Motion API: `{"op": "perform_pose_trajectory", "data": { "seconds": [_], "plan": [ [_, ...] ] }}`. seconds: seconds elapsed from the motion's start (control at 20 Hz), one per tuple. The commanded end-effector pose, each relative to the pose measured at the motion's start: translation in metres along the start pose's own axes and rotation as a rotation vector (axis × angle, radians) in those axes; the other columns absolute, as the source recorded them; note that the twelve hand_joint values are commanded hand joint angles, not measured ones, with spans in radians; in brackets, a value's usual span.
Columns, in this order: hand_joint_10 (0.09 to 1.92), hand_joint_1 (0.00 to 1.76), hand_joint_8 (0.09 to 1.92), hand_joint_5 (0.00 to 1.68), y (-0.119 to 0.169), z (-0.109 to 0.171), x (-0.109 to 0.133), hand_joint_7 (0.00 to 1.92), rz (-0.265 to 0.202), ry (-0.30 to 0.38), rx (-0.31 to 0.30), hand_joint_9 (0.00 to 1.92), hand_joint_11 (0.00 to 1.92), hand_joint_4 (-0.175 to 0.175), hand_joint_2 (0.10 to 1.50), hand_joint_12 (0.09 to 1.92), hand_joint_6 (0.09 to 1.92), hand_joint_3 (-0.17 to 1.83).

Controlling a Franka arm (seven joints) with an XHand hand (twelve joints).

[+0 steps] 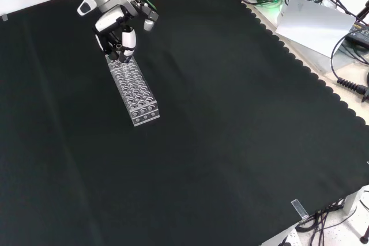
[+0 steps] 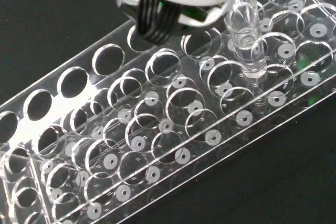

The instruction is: Put the test tube back in the rack.

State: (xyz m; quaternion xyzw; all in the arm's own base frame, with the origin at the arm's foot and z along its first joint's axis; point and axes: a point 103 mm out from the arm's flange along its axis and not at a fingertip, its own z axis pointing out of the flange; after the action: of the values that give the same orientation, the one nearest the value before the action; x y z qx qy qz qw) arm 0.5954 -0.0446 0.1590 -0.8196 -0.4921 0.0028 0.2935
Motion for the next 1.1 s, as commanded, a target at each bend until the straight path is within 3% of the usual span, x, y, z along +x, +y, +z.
{"op": "perform_pose_trajectory", "data": {
  "seconds": [0.05,0.2,0.3,0.4,0.6,0.75,0.9,1.1],
  "plan": [
    [0.54,1.22,0.46,1.32,0.001,-0.004,-0.003,1.73,-0.029,0.054,0.027,1.6,1.21,-0.175,0.67,0.88,0.55,0.6],
    [0.66,1.2,0.52,1.22,0.0,-0.009,-0.004,1.57,-0.054,0.084,0.052,1.42,1.01,-0.171,0.77,1.15,0.68,0.48],
    [0.78,1.17,0.64,1.16,-0.002,-0.011,-0.004,1.4,-0.063,0.095,0.051,1.27,0.83,-0.118,0.86,1.3,0.75,0.35],
    [0.85,1.15,0.75,1.13,-0.003,-0.013,-0.002,1.27,-0.069,0.103,0.05,1.16,0.74,-0.075,0.92,1.37,0.78,0.25],
    [0.87,1.14,0.84,1.12,-0.007,-0.018,-0.001,1.13,-0.079,0.117,0.047,1.06,0.68,-0.037,0.97,1.4,0.78,0.15],
    [0.86,1.12,0.87,1.03,-0.01,-0.02,-0.001,1.04,-0.086,0.126,0.048,1.0,0.64,-0.111,0.72,1.4,0.68,0.5],
    [0.85,1.11,0.88,0.98,-0.014,-0.023,-0.002,0.96,-0.093,0.132,0.045,0.93,0.61,-0.112,0.6,1.41,0.67,0.72],
    [0.85,1.09,0.88,0.96,-0.02,-0.027,-0.001,0.91,-0.102,0.141,0.038,0.89,0.58,-0.096,0.57,1.41,0.67,0.76]
  ]
}}
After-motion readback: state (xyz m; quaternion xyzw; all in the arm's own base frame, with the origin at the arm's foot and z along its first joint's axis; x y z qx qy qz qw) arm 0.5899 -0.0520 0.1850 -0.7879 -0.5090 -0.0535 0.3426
